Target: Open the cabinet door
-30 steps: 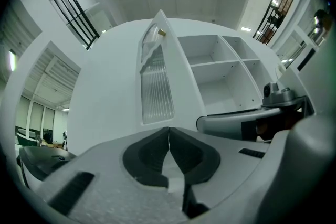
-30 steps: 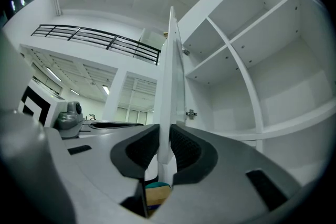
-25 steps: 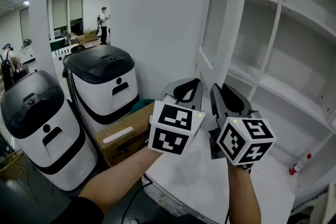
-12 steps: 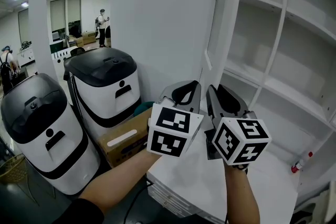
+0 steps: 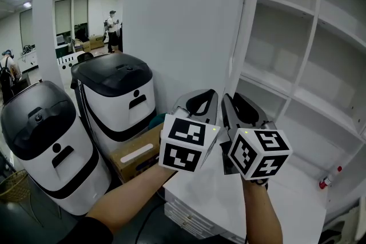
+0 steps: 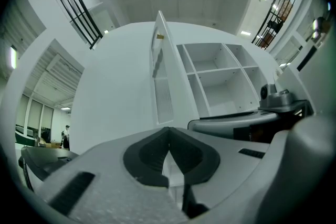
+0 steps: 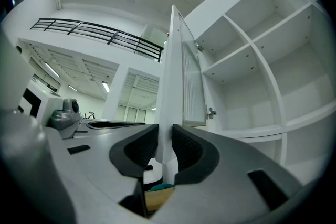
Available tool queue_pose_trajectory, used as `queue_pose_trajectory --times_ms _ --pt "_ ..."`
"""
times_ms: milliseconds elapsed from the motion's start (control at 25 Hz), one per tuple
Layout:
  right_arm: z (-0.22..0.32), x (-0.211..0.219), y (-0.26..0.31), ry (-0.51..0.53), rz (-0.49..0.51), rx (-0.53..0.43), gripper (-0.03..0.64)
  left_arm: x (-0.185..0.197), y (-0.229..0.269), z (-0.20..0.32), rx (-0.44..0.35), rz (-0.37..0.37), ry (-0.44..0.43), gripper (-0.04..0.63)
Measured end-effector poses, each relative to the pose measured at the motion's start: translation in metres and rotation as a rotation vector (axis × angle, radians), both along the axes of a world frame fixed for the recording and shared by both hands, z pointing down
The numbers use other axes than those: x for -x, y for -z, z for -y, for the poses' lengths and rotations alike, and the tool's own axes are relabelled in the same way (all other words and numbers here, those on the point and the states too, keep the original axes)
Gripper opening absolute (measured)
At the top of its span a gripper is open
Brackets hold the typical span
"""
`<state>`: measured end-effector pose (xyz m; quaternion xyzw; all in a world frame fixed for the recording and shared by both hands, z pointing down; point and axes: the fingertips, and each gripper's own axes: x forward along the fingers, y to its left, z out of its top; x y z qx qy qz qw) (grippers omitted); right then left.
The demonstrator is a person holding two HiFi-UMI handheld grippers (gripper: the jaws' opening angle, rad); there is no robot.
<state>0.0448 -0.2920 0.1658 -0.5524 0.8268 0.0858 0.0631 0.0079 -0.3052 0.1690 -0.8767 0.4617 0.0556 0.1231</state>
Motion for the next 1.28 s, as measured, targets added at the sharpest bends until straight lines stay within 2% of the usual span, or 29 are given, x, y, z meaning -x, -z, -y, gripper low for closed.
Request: queue_pose_trajectory --times_ms 680,1280 --pt "0.017 0.049 0.001 -0.041 -0.019 -0.011 0.091 0.044 -0.002 0.006 0.009 -0.018 -0.025 0.012" --pt "0.044 0.101 0.0 -0.025 -0.029 -0.026 0.092 0.095 -0.013 0.023 0.025 -0.027 -0.002 0.012"
